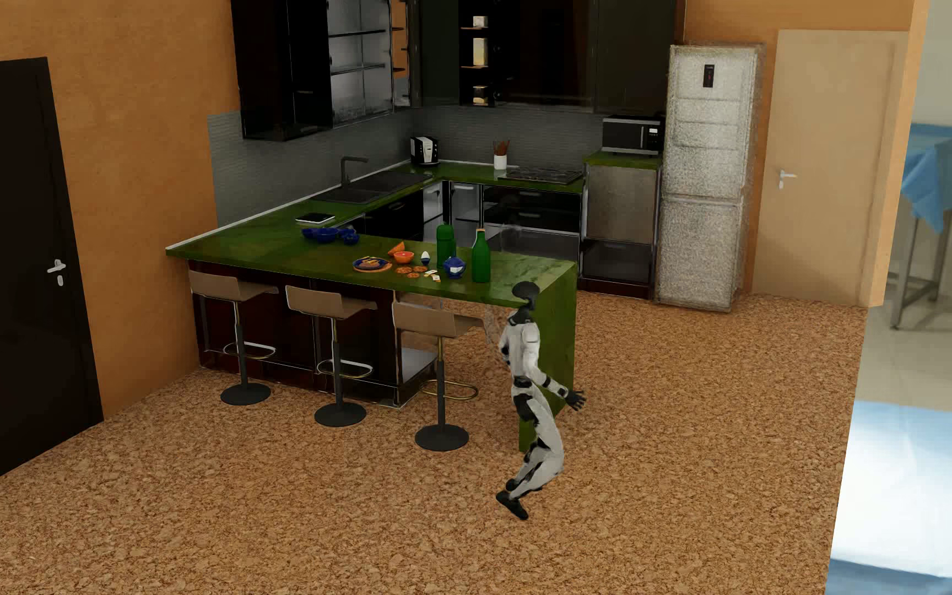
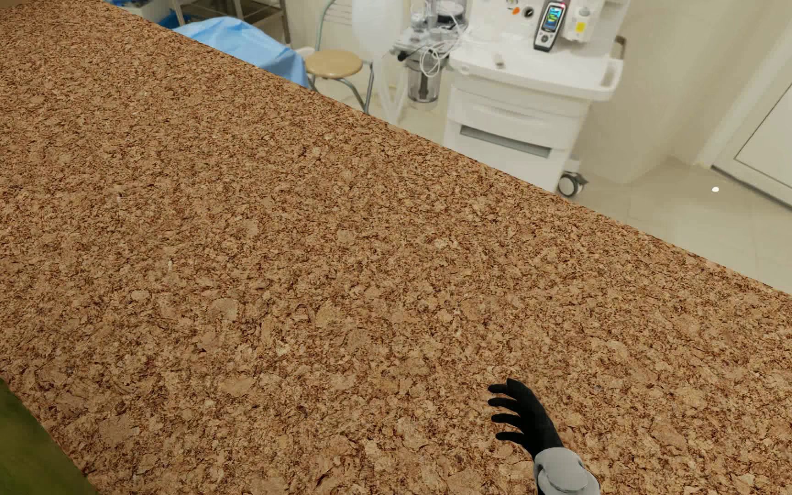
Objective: Go around the counter
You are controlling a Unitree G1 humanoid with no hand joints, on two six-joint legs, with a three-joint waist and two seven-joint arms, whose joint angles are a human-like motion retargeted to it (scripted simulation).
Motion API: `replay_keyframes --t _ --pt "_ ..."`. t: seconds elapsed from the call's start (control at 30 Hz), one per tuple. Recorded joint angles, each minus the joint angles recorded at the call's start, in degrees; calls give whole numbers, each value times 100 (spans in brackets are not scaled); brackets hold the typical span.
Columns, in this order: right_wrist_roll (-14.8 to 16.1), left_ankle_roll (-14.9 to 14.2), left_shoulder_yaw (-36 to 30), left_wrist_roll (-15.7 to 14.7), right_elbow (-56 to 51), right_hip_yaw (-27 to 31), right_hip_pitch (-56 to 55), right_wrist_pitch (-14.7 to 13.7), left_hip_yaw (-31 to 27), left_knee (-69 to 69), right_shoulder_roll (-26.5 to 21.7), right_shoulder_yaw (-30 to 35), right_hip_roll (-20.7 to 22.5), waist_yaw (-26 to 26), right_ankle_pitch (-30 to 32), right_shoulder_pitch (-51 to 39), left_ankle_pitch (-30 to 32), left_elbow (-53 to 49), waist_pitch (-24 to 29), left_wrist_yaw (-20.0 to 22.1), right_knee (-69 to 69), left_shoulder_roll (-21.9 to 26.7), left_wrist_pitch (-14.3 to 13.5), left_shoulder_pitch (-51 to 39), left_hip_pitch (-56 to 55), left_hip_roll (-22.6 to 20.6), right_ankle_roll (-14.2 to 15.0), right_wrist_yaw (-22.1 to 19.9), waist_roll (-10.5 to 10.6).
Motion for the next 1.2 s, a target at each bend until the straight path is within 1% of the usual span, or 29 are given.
replay_keyframes --t 0.07,0.13,0.17,0.2,0.23,0.3,0.33,0.37,0.4,0.43,0.5,0.53,0.57,0.6,0.63,0.67,0.7,0.73,0.77,0.8,0.83,0.9,0.93,0.97,1.0,1.07,1.1,1.17,1.2 --pt "-109 -77 398 57 252 445 -839 -469 -143 -352 -197 -291 101 -459 -1107 842 -201 -427 42 228 -764 -275 67 -172 531 -128 192 11 -253" --pt "-280 -121 475 662 441 424 -858 -409 -359 -303 -560 -559 -25 -359 -953 1454 -520 -1043 87 49 -2452 -546 119 -914 888 -269 306 122 -412" --pt "-277 192 267 907 492 196 -622 -271 -361 461 -855 -423 -81 -223 -689 1273 -299 -998 166 -187 -2437 -605 15 -1085 685 -197 -26 81 -199" --pt "-226 738 333 953 398 -53 -355 -211 -190 1422 -1027 -369 -79 -104 -869 979 447 -758 162 -527 -2535 -612 -167 -924 222 -9 -314 -71 129" --pt "-148 722 407 815 424 -236 16 -309 89 1872 -978 -447 -131 148 -1000 661 859 -732 160 -848 -2746 -451 -251 -613 -90 115 -209 -313 397" --pt "29 153 741 601 -96 -650 892 -488 513 1382 -634 -238 -246 854 -1255 284 442 -897 73 -1072 -3267 -304 -160 -165 -403 228 -105 -772 821" --pt "87 178 733 656 -273 -727 1111 -571 579 594 -436 -30 -332 972 -1407 -76 117 -878 59 -916 -3034 -249 -99 50 -439 166 -19 -839 922" --pt "59 583 461 752 -140 -543 883 -763 537 20 -278 93 -346 872 -1226 -407 237 -504 42 -625 -2065 -199 -119 231 -356 126 82 -774 975" --pt "-70 479 -9 794 239 -45 332 -1037 484 59 -42 44 -272 656 -553 -417 85 125 102 -320 -828 -49 -125 107 -167 -43 144 -603 739" --pt "-304 443 172 749 323 309 -149 -1121 345 -13 -89 -39 29 351 -647 28 -83 -10 137 -80 -503 -170 -36 13 39 -184 154 -327 427" --pt "-812 348 297 533 257 307 -765 -697 214 -215 -335 -275 89 -264 -1346 723 -458 -734 122 258 -1678 -412 26 -188 547 -371 111 272 -241" --pt "-939 297 285 461 435 250 -746 -669 60 -239 -449 -405 37 -303 -1188 1145 -701 -893 64 244 -2282 -431 80 -634 812 -459 92 461 -483" --pt "-952 304 194 376 477 160 -545 -581 -114 123 -716 -446 25 -264 -1153 1376 -739 -899 75 80 -2164 -477 97 -1079 889 -459 -118 538 -513" --pt "-828 457 244 269 410 -41 -226 -422 -145 1049 -897 -453 14 -227 -1435 1264 -131 -717 159 -226 -2166 -483 49 -1354 617 -377 -347 429 -409" --pt "-601 664 397 164 422 -216 144 -353 17 1656 -913 -549 -14 -122 -1595 1002 695 -692 179 -560 -2388 -517 -51 -1190 258 -242 -259 124 -230" --pt "-346 637 516 89 305 -360 575 -276 213 1915 -908 -661 -32 114 -1700 675 954 -653 227 -860 -2682 -431 -135 -958 -50 -116 -213 -234 3" --pt "-91 597 701 138 -157 -482 914 -200 439 1708 -801 -583 -150 370 -1776 382 650 -860 311 -997 -2747 -433 -152 -683 -364 -40 -98 -597 201" --pt "60 660 476 344 -177 -472 766 -350 502 673 -500 -341 -197 492 -1413 23 383 -785 308 -919 -1934 -301 -213 -444 -532 97 67 -863 437" --pt "117 460 162 567 138 -246 257 -594 477 180 -179 -82 -208 411 -642 -293 70 -251 252 -727 -859 -211 -307 -269 -437 82 207 -993 557" --pt "105 479 -28 685 107 105 -234 -776 436 132 -67 148 -108 202 -428 -167 -151 22 302 -506 -352 -173 -254 -222 -151 -105 302 -979 490" --pt "-30 465 76 667 205 306 -644 -951 257 -34 -199 26 148 -41 -770 242 -292 -178 346 -314 -355 -214 -88 -333 179 -274 349 -815 375" --pt "-388 495 74 486 78 171 -1384 -675 60 -69 -582 -374 275 -395 -982 931 -502 -632 397 24 -1319 -391 42 -580 735 -550 345 -345 -1" --pt "-464 417 335 454 464 42 -1284 -670 26 967 -789 -487 228 -323 -696 986 -57 -936 413 55 -2373 -534 46 -726 457 -638 282 -178 -157" --pt "-424 450 336 421 722 -159 -1083 -622 18 2028 -1092 -494 205 -116 -284 922 697 -907 359 -43 -2395 -587 -49 -739 -25 -561 -191 -126 -39" --pt "-293 482 227 344 708 -400 -855 -531 198 2400 -1125 -530 167 121 -585 733 1095 -552 324 -255 -2312 -476 -136 -813 -476 -423 -958 -233 129" --pt "2 117 546 327 123 -749 -144 -464 484 1631 -777 -273 49 499 -1058 391 242 -794 243 -554 -2465 -281 -115 -479 -775 -46 -419 -541 402" --pt "72 -54 578 409 -94 -903 212 -478 448 1064 -617 -127 23 633 -1298 237 -175 -724 135 -546 -2537 -265 -88 -328 -754 107 -582 -606 535" --pt "-30 417 337 481 -84 -706 350 -546 420 401 -256 113 -157 475 -1513 -19 -13 -426 47 -391 -1687 -77 -75 -139 -388 79 -190 -582 500" --pt "-161 427 -1 499 46 -232 -110 -610 321 360 -86 51 -61 128 -721 107 -200 -111 20 -252 -659 76 -122 -176 -196 -64 10 -496 371"
